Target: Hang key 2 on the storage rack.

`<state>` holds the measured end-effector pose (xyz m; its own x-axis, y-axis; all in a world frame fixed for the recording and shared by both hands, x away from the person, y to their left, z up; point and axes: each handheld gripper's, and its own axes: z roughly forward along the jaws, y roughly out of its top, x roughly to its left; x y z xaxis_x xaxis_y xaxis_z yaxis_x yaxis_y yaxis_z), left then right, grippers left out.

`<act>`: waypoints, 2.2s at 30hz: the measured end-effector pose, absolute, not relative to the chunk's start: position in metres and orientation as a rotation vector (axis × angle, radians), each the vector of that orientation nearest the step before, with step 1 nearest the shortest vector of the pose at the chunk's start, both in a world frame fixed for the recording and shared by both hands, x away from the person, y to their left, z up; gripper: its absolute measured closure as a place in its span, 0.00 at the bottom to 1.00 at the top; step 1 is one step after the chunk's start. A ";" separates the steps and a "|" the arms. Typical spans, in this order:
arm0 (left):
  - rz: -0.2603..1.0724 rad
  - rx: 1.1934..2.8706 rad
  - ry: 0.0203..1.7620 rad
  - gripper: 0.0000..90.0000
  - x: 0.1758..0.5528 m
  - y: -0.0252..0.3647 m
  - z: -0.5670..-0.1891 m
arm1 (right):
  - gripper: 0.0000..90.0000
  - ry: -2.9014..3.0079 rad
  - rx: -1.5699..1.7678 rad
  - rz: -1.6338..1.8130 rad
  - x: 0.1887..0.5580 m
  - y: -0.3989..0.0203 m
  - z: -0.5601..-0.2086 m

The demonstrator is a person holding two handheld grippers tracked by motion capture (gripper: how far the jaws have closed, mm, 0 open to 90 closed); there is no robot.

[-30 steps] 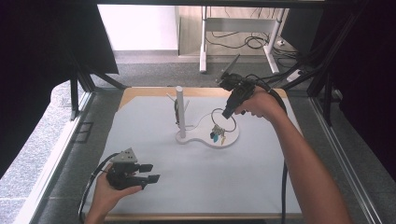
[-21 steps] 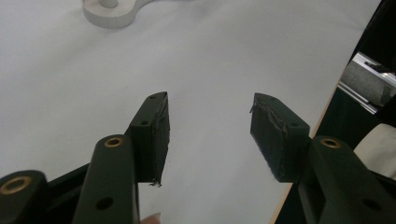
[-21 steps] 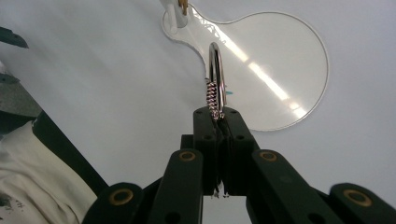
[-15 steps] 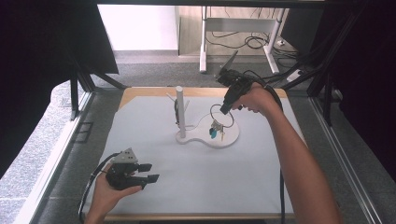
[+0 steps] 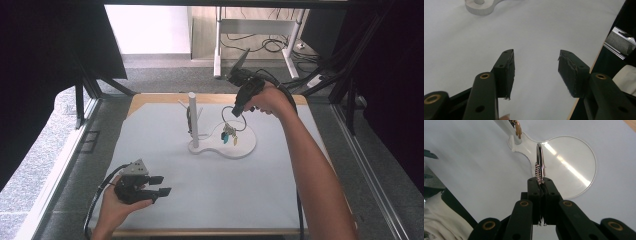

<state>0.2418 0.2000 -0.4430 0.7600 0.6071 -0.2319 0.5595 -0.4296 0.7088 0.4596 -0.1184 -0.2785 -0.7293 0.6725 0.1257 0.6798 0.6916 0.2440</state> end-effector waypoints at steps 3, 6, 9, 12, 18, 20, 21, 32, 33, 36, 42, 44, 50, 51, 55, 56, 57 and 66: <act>0.074 2.128 0.867 0.53 0.242 0.201 -0.442 | 0.96 -2.864 -1.148 -0.428 0.462 -0.116 -0.277; 0.075 2.125 0.867 0.53 0.241 0.201 -0.442 | 0.96 -2.860 -1.164 -0.445 0.465 -0.114 -0.277; 0.074 2.124 0.866 0.53 0.241 0.201 -0.442 | 0.96 -2.869 -1.153 -0.436 0.467 -0.112 -0.277; 0.073 2.127 0.866 0.53 0.241 0.200 -0.442 | 0.96 -2.868 -1.167 -0.434 0.469 -0.110 -0.278; 0.073 2.126 0.864 0.53 0.241 0.201 -0.442 | 0.96 -2.868 -1.169 -0.453 0.474 -0.107 -0.282; 0.075 2.128 0.863 0.53 0.241 0.200 -0.442 | 0.96 -2.867 -1.170 -0.453 0.476 -0.106 -0.283; 0.074 2.129 0.860 0.53 0.241 0.200 -0.442 | 0.96 -2.864 -1.175 -0.461 0.477 -0.105 -0.284; 0.074 2.129 0.858 0.53 0.241 0.200 -0.442 | 0.96 -2.866 -1.186 -0.492 0.483 -0.092 -0.285; 0.073 2.126 0.859 0.53 0.241 0.200 -0.442 | 0.96 -2.872 -1.180 -0.488 0.484 -0.091 -0.285; 0.076 2.123 0.859 0.53 0.241 0.201 -0.442 | 0.96 -2.872 -1.178 -0.492 0.486 -0.086 -0.286; 0.075 2.119 0.857 0.53 0.241 0.201 -0.441 | 0.96 -2.879 -1.171 -0.500 0.489 -0.078 -0.289; 0.076 2.121 0.856 0.53 0.241 0.201 -0.441 | 0.96 -2.878 -1.169 -0.498 0.489 -0.074 -0.291; 0.077 2.118 0.855 0.53 0.240 0.202 -0.440 | 0.96 -2.877 -1.178 -0.509 0.493 -0.069 -0.295; 0.077 2.117 0.855 0.53 0.240 0.202 -0.441 | 0.96 -2.875 -1.180 -0.510 0.493 -0.069 -0.296; 0.076 2.116 0.854 0.53 0.240 0.201 -0.441 | 0.96 -2.879 -1.182 -0.508 0.495 -0.067 -0.298; 0.076 2.118 0.848 0.53 0.241 0.201 -0.441 | 0.96 -2.881 -1.178 -0.507 0.495 -0.066 -0.299; 0.074 2.118 0.852 0.53 0.240 0.201 -0.441 | 0.96 -2.880 -1.178 -0.511 0.495 -0.065 -0.300; 0.072 2.124 0.849 0.53 0.241 0.199 -0.442 | 0.96 -2.885 -1.151 -0.517 0.494 -0.056 -0.305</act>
